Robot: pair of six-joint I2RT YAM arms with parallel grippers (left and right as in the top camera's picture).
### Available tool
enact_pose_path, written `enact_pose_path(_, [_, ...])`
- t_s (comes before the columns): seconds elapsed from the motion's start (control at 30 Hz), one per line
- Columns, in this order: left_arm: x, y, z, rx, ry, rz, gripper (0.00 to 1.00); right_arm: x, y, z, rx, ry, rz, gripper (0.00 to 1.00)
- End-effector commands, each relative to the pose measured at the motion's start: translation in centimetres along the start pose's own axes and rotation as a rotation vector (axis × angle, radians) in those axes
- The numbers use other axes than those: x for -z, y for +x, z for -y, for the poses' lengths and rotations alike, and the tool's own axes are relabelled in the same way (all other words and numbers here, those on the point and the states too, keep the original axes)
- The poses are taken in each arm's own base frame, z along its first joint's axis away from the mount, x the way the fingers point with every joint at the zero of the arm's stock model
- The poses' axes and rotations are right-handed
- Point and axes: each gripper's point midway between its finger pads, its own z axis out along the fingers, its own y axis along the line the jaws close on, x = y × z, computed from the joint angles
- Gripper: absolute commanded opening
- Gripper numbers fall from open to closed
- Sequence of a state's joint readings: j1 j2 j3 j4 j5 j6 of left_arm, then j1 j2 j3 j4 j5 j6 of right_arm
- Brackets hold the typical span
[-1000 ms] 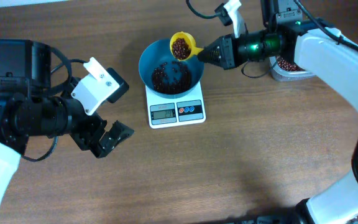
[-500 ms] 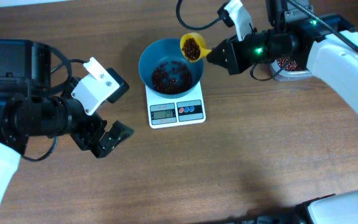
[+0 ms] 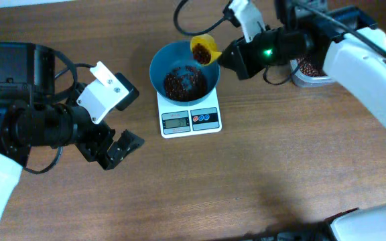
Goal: Scoop item into bowl and weigh 50g on scale
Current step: 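Carry the filled scoop left over the teal bowl, then tilt the scoop to pour the beans into the bowl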
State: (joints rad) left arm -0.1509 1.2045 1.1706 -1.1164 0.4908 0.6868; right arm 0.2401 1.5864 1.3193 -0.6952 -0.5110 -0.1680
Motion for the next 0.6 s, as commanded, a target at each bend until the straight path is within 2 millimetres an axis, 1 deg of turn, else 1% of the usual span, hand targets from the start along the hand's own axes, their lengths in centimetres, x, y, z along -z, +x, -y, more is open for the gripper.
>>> enact_pose_path(0.0, [0.14,-0.47,0.23,0.007,0.011,0.016,0.99,0.79,-1.86,-1.33,0.064,0.026,0.037,0.04])
enact_pose_path(0.03, [0.14,-0.47,0.23,0.007,0.011,0.016,0.99,0.61,-1.71,-0.95,0.061,0.044,0.029,0.04])
enact_pose_path(0.17, [0.14,-0.47,0.23,0.007,0.011,0.016,0.99,0.64,-1.77,-1.34,0.039,0.024,0.033,0.04])
enact_pose_path(0.5, [0.14,-0.47,0.23,0.007,0.011,0.016,0.99,0.64,-1.79,-1.39,0.028,0.021,0.034,0.04])
enact_pose_path(0.53, [0.14,-0.47,0.23,0.007,0.011,0.016,0.99,0.74,-1.91,-1.44,0.030,0.021,0.037,0.04])
enact_pose_path(0.57, [0.14,-0.47,0.23,0.007,0.011,0.016,0.99,1.19,-2.50,-1.64,0.016,0.021,0.052,0.04])
